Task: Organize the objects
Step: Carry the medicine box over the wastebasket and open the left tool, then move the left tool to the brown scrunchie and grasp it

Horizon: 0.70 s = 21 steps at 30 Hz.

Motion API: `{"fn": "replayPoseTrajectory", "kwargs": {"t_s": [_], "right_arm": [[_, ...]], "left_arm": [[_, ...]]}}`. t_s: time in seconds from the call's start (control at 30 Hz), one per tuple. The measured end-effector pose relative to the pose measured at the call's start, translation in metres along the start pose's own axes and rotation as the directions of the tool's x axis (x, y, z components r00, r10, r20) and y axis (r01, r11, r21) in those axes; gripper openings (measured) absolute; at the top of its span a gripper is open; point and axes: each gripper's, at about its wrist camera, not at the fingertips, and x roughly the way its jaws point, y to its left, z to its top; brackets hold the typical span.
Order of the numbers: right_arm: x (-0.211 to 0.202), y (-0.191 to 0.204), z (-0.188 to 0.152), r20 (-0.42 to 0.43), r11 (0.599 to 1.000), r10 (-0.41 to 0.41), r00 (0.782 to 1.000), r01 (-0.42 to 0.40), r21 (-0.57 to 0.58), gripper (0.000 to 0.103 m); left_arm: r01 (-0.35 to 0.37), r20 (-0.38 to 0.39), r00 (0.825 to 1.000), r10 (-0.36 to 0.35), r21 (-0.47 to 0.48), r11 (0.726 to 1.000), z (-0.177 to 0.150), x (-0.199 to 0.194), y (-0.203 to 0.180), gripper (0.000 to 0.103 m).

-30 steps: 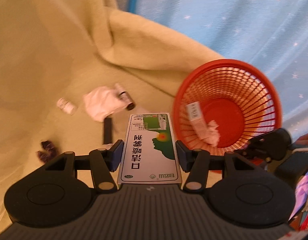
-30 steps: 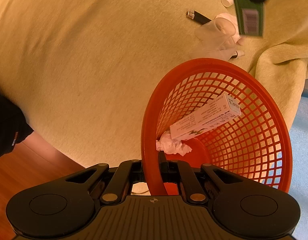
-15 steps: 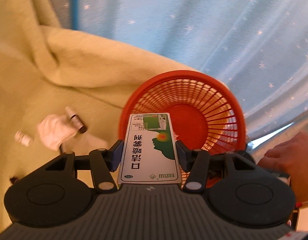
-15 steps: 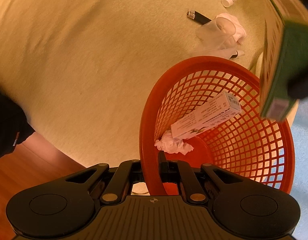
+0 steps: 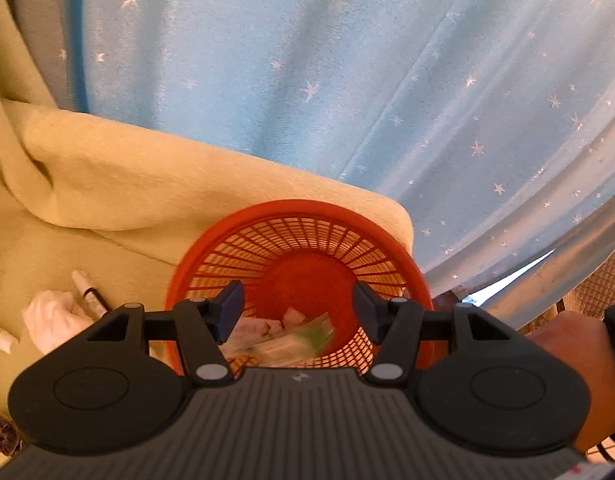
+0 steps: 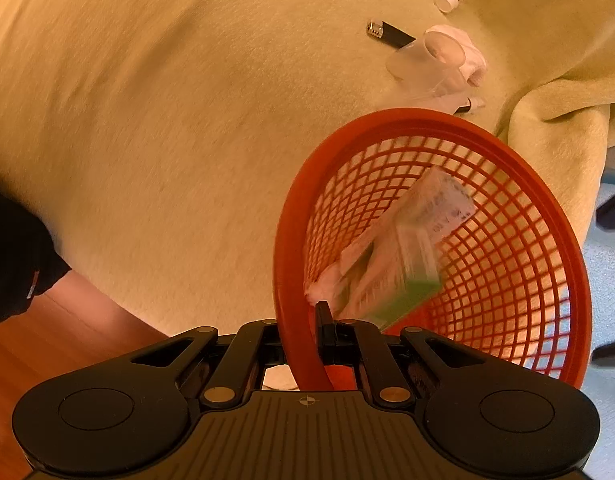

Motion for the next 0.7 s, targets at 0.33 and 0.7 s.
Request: {"fn": "replayPoseTrajectory", "kwargs": {"t_s": [0.33,0.7], "right_arm": [[-0.001,0.0,-0.001,0.005,1.0,-0.005,1.0,0.005,-0.006,0.003],[0.0,0.0,-0.002,0.001,1.0,-0.004,1.0,0.004,-0.012,0.003]], "left_arm": [[-0.156,-0.032,0.988,0.154,-0.122,0.98,-0.035,-0.028,0.053,0.054],[-0.283,-0.088,0.959,0.27,-0.216,0.934,-0.07,-0.052,0.096,0.054]]}}
